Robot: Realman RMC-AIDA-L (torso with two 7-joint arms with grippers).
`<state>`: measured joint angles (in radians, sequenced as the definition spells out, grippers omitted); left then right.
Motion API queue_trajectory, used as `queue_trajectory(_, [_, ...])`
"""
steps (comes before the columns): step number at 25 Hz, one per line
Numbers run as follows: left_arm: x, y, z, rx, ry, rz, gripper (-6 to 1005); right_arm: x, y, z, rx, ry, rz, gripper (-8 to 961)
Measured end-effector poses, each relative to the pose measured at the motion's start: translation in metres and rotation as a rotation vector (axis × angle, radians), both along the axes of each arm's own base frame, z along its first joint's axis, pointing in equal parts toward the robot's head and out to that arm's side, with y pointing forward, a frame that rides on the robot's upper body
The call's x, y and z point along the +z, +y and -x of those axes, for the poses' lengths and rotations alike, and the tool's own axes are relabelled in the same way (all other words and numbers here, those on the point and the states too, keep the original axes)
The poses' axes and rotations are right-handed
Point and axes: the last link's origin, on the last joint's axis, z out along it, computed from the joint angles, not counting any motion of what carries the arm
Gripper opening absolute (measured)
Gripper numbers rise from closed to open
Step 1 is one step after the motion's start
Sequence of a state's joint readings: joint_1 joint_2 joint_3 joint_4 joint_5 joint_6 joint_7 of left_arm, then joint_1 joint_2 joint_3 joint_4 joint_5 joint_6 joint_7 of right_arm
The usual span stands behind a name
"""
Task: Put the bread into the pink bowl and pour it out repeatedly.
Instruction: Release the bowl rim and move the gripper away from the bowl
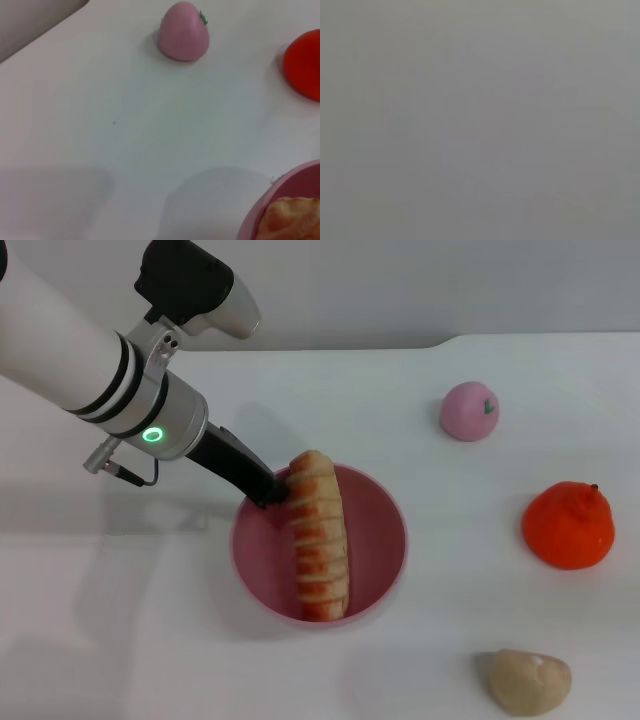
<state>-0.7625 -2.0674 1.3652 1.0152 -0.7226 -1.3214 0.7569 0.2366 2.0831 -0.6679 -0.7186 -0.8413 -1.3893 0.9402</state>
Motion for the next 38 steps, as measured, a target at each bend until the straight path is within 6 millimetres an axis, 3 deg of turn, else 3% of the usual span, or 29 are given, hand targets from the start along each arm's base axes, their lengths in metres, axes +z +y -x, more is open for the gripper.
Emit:
queue_trajectory(20, [-0.023, -0.001, -0.003, 0.000, 0.029, 0.032, 110, -0.023, 0.005, 0.013, 0.047, -0.044, 0.101, 371])
queue_trajectory(38, [-0.024, 0.000, 0.001, 0.018, 0.036, 0.024, 111, -0.026, 0.003, 0.014, 0.060, -0.052, 0.114, 371])
